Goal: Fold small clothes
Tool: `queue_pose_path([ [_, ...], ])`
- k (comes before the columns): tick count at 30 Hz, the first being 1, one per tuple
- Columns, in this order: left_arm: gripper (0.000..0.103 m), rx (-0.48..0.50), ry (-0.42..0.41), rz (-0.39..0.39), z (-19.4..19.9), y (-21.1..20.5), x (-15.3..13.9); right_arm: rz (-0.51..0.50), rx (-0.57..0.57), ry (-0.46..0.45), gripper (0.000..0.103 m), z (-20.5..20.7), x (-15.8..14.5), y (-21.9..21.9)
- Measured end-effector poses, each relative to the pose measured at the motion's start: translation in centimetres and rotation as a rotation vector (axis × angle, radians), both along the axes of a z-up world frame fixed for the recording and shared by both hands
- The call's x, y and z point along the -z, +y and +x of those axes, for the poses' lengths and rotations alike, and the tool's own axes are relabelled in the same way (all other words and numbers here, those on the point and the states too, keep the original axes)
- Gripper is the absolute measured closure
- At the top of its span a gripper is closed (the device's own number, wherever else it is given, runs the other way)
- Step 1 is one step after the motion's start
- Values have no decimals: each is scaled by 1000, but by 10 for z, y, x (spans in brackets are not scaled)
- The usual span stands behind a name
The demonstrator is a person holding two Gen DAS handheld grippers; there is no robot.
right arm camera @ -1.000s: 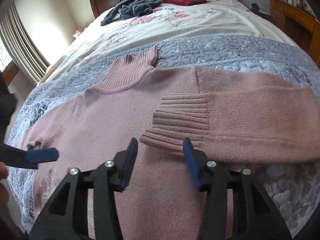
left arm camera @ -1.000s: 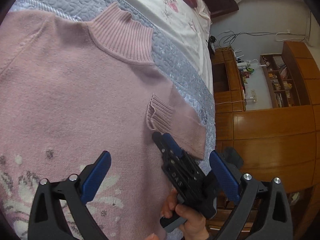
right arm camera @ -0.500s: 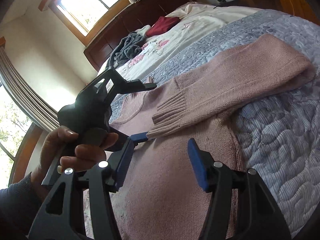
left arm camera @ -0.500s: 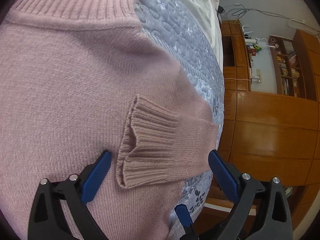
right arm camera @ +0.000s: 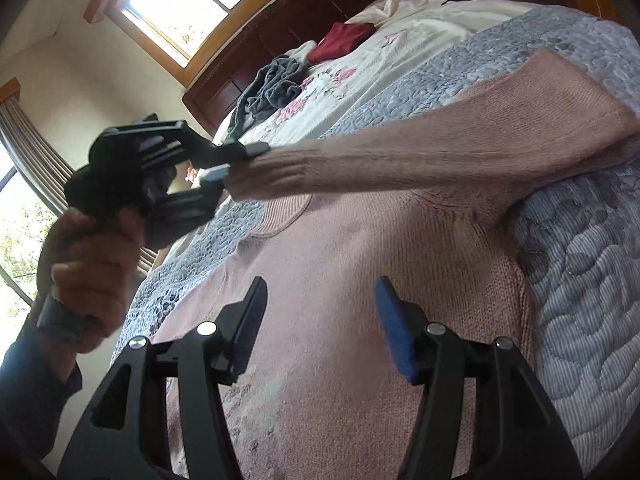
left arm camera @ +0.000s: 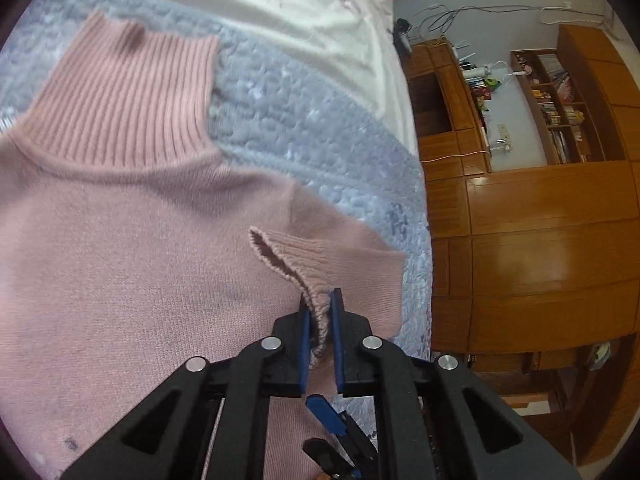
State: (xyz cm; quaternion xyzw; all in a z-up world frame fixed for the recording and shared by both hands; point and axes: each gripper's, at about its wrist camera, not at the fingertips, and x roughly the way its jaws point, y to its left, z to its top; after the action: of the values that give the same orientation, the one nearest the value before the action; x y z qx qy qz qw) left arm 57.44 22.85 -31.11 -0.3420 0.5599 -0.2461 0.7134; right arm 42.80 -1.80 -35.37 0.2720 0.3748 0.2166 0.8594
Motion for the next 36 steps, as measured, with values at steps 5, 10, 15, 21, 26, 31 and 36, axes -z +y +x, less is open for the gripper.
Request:
queue_pose_path([
  [5, 95, -61, -108, 49, -23, 59, -76, -35, -41, -31, 46, -4, -5, 13],
  [10, 95, -139, -129, 116, -43, 120, -110, -35, -44, -21, 46, -3, -1, 14],
  [15, 95, -232, -73, 166, -62, 181, -99, -39, -44, -10, 46, -1, 4, 15],
  [21, 95, -300, 48, 212, -76, 238, -53, -54, -47, -5, 46, -3, 7, 18],
  [26, 95, -330, 149, 230, -74, 263, 6, -57, -45, 2, 46, -3, 10, 18],
  [31, 91, -320, 255, 327, -69, 264, 64, -59, -47, 9, 46, -1, 12, 18],
  [36, 57, -410, 180, 655, -79, 256, 37, -51, -43, 15, 46, 1, 14, 15],
])
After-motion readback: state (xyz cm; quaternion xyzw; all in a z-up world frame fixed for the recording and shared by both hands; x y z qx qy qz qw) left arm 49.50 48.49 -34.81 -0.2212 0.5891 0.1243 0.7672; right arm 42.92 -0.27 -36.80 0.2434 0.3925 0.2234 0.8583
